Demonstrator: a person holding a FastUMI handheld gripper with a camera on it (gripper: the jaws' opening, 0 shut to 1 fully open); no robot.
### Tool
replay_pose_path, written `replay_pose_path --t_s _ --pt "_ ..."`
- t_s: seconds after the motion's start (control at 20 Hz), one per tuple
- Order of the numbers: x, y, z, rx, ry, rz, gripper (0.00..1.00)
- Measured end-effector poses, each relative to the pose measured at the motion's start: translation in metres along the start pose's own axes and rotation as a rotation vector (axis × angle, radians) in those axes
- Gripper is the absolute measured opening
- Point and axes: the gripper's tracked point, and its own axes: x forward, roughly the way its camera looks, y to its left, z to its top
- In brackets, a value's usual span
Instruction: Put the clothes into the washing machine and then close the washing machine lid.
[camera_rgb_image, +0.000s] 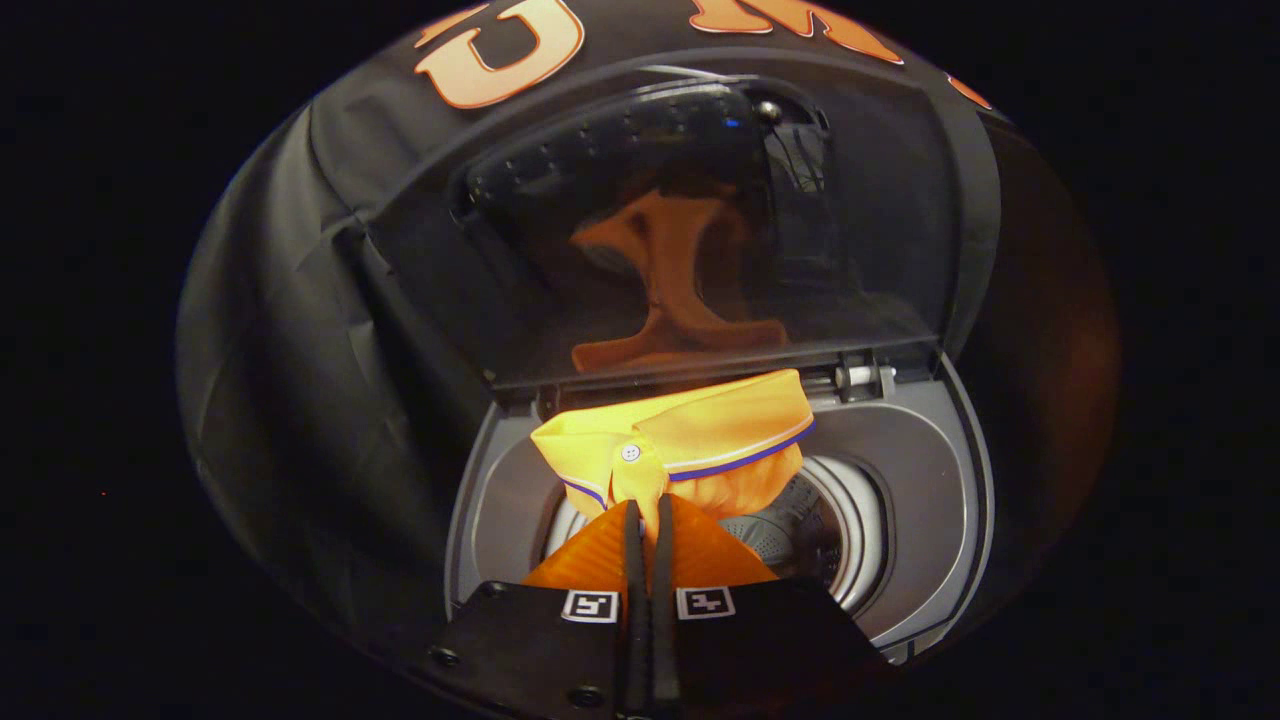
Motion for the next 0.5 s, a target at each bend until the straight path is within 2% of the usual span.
replay_pose_path --t_s 0.5 --pt "0.054 -0.037 -0.048 0.042 0.160 -0.112 0.08"
